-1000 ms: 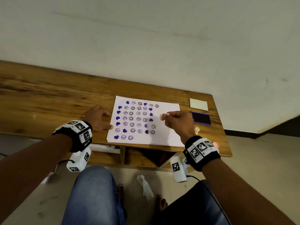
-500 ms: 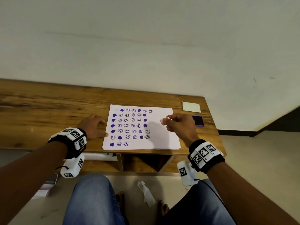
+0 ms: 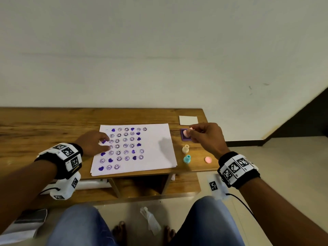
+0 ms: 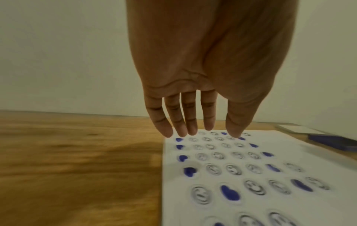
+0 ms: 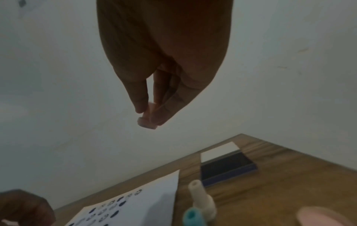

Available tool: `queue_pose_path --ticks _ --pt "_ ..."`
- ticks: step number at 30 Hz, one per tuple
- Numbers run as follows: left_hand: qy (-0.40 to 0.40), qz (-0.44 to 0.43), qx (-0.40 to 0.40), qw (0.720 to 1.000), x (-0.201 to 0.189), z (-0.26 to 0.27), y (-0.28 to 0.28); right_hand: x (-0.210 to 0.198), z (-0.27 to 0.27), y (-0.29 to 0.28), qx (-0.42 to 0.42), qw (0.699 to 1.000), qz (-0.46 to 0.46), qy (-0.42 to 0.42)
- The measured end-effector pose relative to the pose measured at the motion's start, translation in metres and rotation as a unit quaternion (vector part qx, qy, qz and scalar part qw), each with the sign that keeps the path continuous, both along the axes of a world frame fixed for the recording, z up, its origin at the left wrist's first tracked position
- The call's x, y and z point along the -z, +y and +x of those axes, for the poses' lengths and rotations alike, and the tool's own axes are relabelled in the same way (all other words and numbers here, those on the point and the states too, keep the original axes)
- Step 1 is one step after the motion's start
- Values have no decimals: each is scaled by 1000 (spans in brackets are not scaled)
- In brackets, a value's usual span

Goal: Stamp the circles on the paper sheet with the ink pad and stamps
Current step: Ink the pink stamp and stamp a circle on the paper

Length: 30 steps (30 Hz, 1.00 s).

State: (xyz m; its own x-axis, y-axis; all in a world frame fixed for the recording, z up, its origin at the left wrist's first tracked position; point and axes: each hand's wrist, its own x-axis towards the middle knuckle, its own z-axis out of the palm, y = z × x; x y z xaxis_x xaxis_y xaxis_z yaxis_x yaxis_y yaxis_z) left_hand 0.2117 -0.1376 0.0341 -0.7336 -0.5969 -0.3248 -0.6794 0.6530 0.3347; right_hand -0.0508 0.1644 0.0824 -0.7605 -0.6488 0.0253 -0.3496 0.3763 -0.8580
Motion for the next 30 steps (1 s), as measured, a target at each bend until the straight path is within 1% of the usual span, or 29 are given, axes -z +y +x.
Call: queue_pose_path --ticks 2,6,9,12,13,14,15,17,23,27,30 --pt "30 19 18 999 -5 -21 26 8 -11 18 2 999 32 31" --pt "92 53 70 992 -9 -68 90 20 -30 49 15 996 64 64" --pt "124 41 130 983 -3 -104 141 30 -43 70 12 993 88 76" --pt "172 15 167 971 4 -136 183 40 -49 81 17 991 100 85" --pt "179 12 189 965 11 -158 205 49 -59 96 31 991 104 77" --pt "186 4 192 964 11 -162 211 49 -57 93 26 992 101 77" --pt "188 -6 200 961 11 -165 216 52 -54 92 19 991 112 77" --pt "182 -24 235 954 19 -187 235 61 -61 104 24 990 117 76" --pt "159 -51 286 944 37 -221 255 87 -68 120 29 993 95 56" --pt "126 -54 302 943 44 -234 257 95 -73 122 30 995 82 49" --pt "106 -37 295 949 47 -238 256 99 -74 121 23 996 72 47"
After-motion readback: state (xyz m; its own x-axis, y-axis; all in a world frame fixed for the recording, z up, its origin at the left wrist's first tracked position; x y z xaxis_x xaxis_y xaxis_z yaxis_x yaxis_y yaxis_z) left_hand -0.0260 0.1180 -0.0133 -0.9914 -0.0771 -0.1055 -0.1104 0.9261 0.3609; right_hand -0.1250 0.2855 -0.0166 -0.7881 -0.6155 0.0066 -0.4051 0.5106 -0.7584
